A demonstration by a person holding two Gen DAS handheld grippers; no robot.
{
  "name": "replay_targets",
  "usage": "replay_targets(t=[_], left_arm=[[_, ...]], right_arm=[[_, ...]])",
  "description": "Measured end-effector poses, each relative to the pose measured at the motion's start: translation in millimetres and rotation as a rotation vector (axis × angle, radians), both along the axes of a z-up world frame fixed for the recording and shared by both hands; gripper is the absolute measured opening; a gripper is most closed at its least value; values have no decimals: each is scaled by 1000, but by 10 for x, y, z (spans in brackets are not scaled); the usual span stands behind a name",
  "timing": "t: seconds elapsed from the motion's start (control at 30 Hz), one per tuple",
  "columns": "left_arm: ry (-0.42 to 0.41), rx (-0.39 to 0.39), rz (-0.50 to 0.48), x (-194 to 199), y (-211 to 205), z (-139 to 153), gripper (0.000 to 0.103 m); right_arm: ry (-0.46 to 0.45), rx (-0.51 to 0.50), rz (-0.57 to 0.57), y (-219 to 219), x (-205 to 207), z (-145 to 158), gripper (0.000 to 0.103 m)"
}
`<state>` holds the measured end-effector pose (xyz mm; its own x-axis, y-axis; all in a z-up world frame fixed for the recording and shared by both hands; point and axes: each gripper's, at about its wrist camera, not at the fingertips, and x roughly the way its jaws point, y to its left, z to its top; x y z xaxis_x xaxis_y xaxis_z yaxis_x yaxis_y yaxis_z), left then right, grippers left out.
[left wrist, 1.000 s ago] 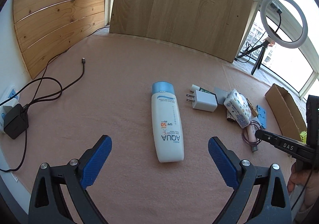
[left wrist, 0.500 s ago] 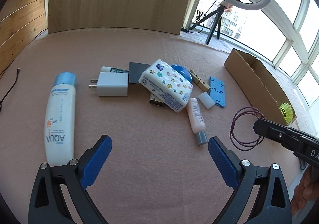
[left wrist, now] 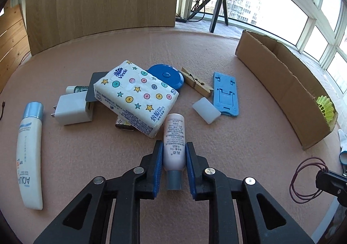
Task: Organize objects
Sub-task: 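Carry the lotion tube with the right gripper and release it into the box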
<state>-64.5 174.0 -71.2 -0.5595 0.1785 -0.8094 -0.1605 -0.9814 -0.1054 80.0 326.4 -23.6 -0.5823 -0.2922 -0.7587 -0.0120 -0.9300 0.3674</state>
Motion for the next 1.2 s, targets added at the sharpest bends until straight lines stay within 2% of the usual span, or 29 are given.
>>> replay_targets(t=[0.13, 0.3, 0.53, 0.63, 0.9, 1.2], left_arm=[[19, -3, 0, 204, -136, 180, 21], [85, 15, 29, 453, -395, 634, 21], [211, 27, 71, 582, -603, 1326, 21], [239, 29, 79, 632, -656, 1492, 21], [254, 29, 73, 712, -631, 1583, 21], [259, 22, 36, 655, -408, 1588, 21]], right_arm=[[26, 22, 34, -174, -66, 28, 1], [82, 49, 93, -501, -226, 175, 1], [242, 103, 138, -784, -345, 780, 1], [288, 120, 145, -814, -358, 973, 1], [302, 120, 130, -764, -337, 1060, 1], [308, 112, 95, -577, -309, 1068, 1]])
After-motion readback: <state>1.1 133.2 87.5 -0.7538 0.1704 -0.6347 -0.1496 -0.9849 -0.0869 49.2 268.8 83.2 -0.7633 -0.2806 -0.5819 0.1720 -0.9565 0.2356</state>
